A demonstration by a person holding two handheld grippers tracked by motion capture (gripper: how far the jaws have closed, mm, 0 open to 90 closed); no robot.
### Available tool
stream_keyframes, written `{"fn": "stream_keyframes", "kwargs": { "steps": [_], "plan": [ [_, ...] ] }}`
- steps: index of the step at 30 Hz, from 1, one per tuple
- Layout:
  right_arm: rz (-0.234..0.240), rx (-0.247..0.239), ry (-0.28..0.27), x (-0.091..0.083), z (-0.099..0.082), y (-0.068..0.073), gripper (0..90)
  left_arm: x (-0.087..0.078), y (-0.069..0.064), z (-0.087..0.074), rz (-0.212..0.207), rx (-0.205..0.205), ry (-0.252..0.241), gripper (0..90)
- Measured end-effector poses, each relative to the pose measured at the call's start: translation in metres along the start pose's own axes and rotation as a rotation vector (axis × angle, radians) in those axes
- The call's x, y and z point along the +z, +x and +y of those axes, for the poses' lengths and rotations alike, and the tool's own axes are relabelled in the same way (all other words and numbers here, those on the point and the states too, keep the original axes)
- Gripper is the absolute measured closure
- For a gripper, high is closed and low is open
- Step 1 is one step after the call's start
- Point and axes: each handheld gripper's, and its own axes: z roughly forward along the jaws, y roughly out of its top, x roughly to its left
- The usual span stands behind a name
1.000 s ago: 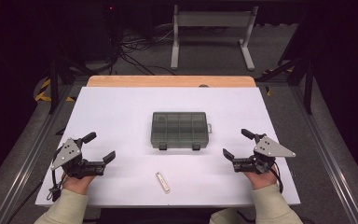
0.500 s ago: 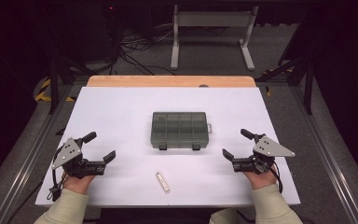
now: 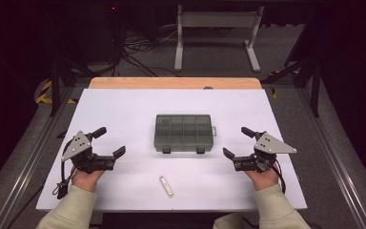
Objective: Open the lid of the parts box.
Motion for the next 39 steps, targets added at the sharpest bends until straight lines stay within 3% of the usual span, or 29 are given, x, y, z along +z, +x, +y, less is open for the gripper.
{"fn": "stream_keyframes", "kwargs": {
  "steps": [7,11,19,32,36,39],
  "plan": [
    [0.019,-0.002,-0.001,0.009,0.007,-0.001,4.2,0.019,-0.002,0.007,-0.05,-0.004,0.008,1.4],
    [0.034,-0.002,0.017,0.017,0.008,0.001,4.2,0.029,-0.006,0.011,-0.08,0.019,0.023,1.4],
    [0.049,0.007,0.016,0.029,0.012,0.001,4.2,0.048,-0.008,0.013,-0.085,0.018,0.036,1.4],
    [0.066,-0.004,0.029,0.047,0.016,-0.002,4.2,0.086,-0.014,0.018,-0.131,0.022,0.054,1.6],
    [0.075,0.0,0.043,0.054,0.017,-0.003,3.8,0.096,-0.014,0.02,-0.15,0.006,0.053,1.9],
    [0.079,-0.008,0.049,0.056,0.017,-0.004,3.7,0.102,-0.015,0.018,-0.157,0.009,0.074,1.9]
  ]
}}
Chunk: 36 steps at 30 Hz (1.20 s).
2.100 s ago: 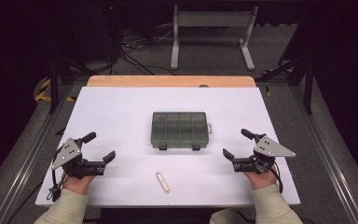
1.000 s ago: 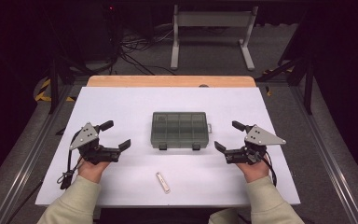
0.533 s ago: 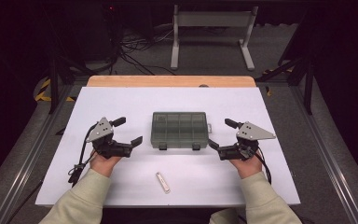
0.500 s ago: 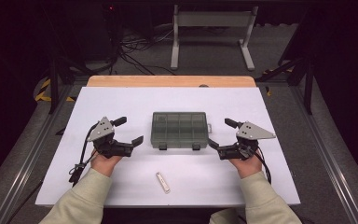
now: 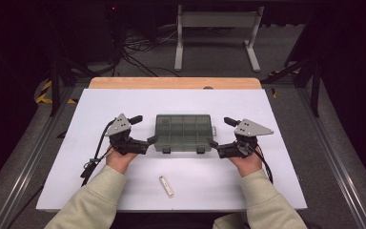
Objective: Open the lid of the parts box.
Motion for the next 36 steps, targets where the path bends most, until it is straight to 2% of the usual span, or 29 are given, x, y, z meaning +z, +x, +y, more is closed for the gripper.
{"fn": "stream_keyframes", "kwargs": {
  "steps": [2,4,7,12,16,21,23,24,26,28,36],
  "plan": [
    [0.002,0.005,0.002,0.001,0.001,-0.001,3.8,0.002,0.0,-0.001,-0.002,0.014,0.016,1.9],
    [0.006,0.001,0.009,0.002,0.001,-0.001,4.0,0.002,0.001,-0.002,-0.021,0.025,0.039,2.4],
    [0.018,-0.014,0.04,0.002,0.001,-0.001,8.0,0.002,0.001,-0.002,-0.043,0.029,0.064,5.3],
    [0.027,-0.002,0.065,0.004,0.001,-0.003,11.7,0.002,0.002,-0.002,-0.041,0.042,0.091,6.3],
    [0.039,0.003,0.104,0.007,-0.002,-0.003,13.7,0.004,0.005,-0.006,-0.056,0.024,0.133,6.8],
    [0.043,0.013,0.172,0.013,-0.008,-0.003,14.1,0.008,0.005,-0.01,-0.063,0.03,0.174,9.8],
    [0.041,0.015,0.18,0.013,-0.009,-0.003,14.4,0.009,0.005,-0.01,-0.065,0.035,0.186,10.0],
    [0.04,0.012,0.194,0.014,-0.01,-0.003,15.6,0.01,0.006,-0.011,-0.062,0.04,0.189,10.3],
    [0.041,0.015,0.213,0.015,-0.012,-0.004,16.5,0.011,0.006,-0.013,-0.071,0.025,0.206,11.6],
    [0.048,0.023,0.236,0.016,-0.015,-0.005,19.2,0.013,0.007,-0.015,-0.07,0.033,0.23,12.6],
    [0.075,0.04,0.28,0.018,-0.022,-0.006,25.4,0.016,0.008,-0.021,-0.078,0.042,0.287,14.1]
  ]
}}
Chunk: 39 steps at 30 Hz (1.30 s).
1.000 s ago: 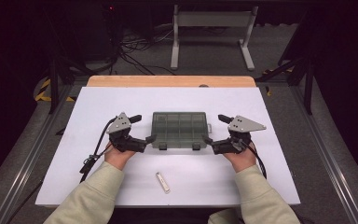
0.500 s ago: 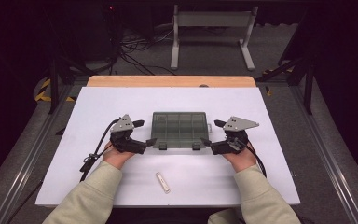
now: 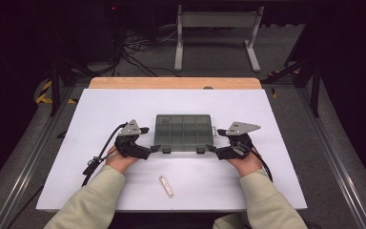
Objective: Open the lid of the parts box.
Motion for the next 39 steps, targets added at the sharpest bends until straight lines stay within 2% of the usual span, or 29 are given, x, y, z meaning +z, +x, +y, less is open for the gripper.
{"fn": "stream_keyframes", "kwargs": {
  "steps": [13,19,27,29,39],
  "plan": [
    [0.031,0.031,0.06,0.008,-0.01,-0.003,27.0,0.006,0.0,-0.007,-0.022,0.015,0.068,15.7],
    [0.04,0.034,0.082,0.009,-0.014,-0.003,29.3,0.007,0.0,-0.008,-0.045,0.011,0.078,20.0],
    [0.045,0.013,0.092,0.01,-0.014,-0.002,41.0,0.003,0.001,-0.009,-0.079,0.009,0.082,33.5],
    [0.047,0.007,0.099,0.01,-0.015,-0.002,46.7,0.002,0.001,-0.01,-0.086,0.012,0.088,39.4],
    [0.039,0.004,0.104,0.01,-0.015,-0.003,58.2,-0.001,0.001,-0.01,-0.1,0.029,0.097,55.0]
  ]
}}
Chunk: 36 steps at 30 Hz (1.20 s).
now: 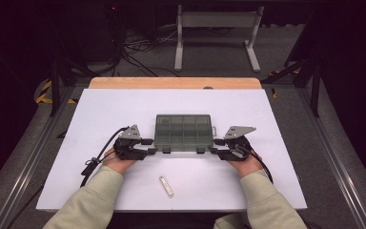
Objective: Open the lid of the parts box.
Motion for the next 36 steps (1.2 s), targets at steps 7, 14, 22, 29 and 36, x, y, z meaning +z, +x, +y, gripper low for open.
{"fn": "stream_keyframes", "kwargs": {
  "steps": [7,14,22,29,36],
  "plan": [
    [0.0,-0.008,0.012,0.0009,-0.0004,0.0007,63.8,-0.0026,0.0001,-0.0003,-0.002,0.007,-0.004,66.1],
    [0.001,-0.007,0.011,0.0005,-0.0006,0.0007,64.6,-0.0022,-0.0004,-0.0005,0.007,0.017,0.009,69.1],
    [0.0,-0.006,0.012,0.0004,-0.0005,0.0008,65.1,-0.0015,-0.0013,-0.0004,0.012,0.021,0.015,70.9],
    [0.003,-0.005,0.008,-0.0009,-0.0002,0.0008,68.1,-0.0036,-0.0027,0.0007,0.011,0.026,0.0,74.7],
    [0.014,-0.001,-0.031,-0.0068,0.0014,0.0003,72.2,-0.0089,-0.004,0.0028,0.01,0.035,-0.03,81.3]
  ]
}}
